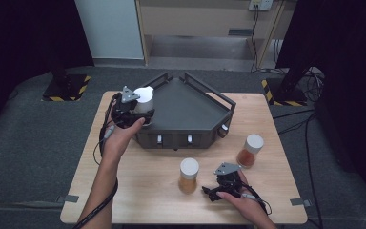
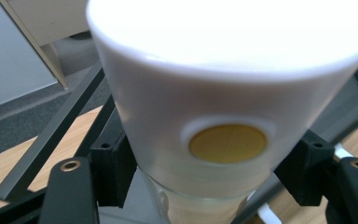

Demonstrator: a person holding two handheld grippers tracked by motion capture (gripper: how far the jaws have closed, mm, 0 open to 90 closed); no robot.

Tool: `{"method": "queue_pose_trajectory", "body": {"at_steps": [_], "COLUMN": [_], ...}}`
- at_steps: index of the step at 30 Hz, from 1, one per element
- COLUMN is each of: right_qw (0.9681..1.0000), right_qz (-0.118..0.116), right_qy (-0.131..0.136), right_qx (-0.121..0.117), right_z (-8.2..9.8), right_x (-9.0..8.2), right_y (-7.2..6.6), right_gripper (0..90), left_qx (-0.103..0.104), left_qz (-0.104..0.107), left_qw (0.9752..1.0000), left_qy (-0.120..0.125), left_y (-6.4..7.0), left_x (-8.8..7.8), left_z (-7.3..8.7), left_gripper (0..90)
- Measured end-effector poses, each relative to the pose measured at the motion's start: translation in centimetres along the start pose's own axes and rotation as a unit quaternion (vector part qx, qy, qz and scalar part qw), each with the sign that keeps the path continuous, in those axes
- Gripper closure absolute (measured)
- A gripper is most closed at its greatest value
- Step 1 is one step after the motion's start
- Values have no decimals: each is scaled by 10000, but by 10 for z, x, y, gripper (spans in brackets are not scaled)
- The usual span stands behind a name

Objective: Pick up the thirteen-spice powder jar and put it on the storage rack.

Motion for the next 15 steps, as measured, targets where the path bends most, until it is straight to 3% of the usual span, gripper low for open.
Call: {"method": "queue_pose_trajectory", "body": {"at_steps": [15], "right_qw": [10000], "right_qz": [1], "right_qy": [0], "right_qx": [-3], "right_z": [0], "right_x": [0], "right_y": [0], "right_gripper": [6], "left_qx": [-89], "left_qz": [-65], "left_qw": [9999], "left_qy": [114], "left_y": [-5], "left_x": [17], "left_z": [2], "left_gripper": [292]}}
Point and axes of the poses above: each handheld gripper's, and its own axes: x roughly forward along the jaws, z roughly out of its underside, y roughly to its right, the point moved 4 cm from there along x, roughly forward along the jaws, and after that the axes turned 2 degrees about y, right-handed, at the moved point
